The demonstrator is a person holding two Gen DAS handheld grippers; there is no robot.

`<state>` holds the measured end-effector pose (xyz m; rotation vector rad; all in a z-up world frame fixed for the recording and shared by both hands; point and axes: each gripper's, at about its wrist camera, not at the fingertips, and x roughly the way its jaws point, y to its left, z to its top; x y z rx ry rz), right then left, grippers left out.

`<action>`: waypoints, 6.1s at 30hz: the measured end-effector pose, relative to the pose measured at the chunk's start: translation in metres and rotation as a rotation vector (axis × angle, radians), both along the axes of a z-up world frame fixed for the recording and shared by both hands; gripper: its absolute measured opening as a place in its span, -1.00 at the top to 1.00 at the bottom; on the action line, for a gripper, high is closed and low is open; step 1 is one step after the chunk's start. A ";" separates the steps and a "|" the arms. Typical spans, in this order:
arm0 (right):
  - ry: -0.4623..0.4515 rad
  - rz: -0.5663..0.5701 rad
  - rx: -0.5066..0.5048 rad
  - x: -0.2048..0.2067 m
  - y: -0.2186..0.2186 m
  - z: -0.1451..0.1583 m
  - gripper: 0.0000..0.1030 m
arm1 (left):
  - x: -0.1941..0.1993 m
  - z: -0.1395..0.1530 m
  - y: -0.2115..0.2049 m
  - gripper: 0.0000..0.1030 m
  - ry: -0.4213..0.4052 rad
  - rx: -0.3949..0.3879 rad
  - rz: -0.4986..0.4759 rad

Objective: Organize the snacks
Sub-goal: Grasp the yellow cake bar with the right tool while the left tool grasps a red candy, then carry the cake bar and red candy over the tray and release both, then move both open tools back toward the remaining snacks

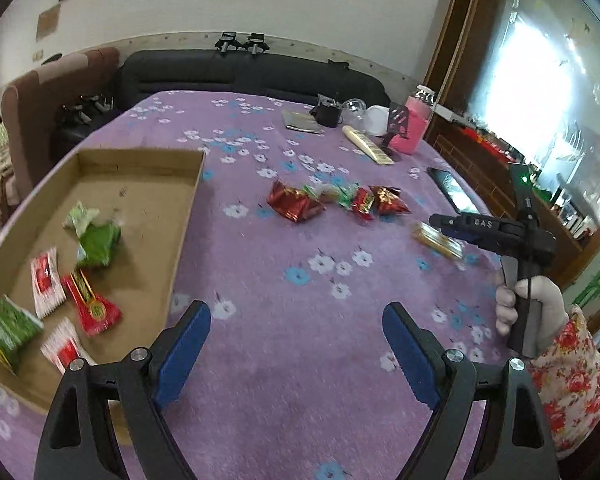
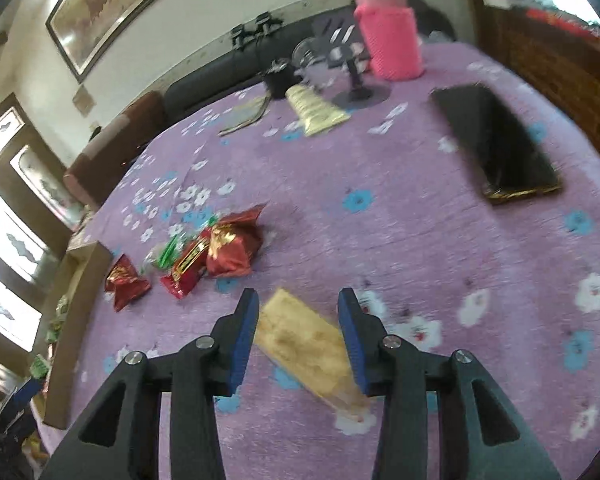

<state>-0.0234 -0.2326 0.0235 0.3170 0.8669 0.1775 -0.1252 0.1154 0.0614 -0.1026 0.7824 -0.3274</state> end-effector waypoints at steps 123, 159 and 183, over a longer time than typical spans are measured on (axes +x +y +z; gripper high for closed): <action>-0.031 0.433 -0.115 0.027 0.383 0.049 0.27 | 0.039 -0.006 0.219 -0.21 -0.018 -0.127 0.381; -0.608 0.044 -0.076 -0.190 0.063 0.250 -0.11 | -0.141 0.251 0.008 -0.99 -0.623 0.147 0.251; -0.026 -0.091 0.073 0.010 0.032 0.053 0.03 | 0.014 0.100 -0.007 0.06 0.020 -0.092 0.005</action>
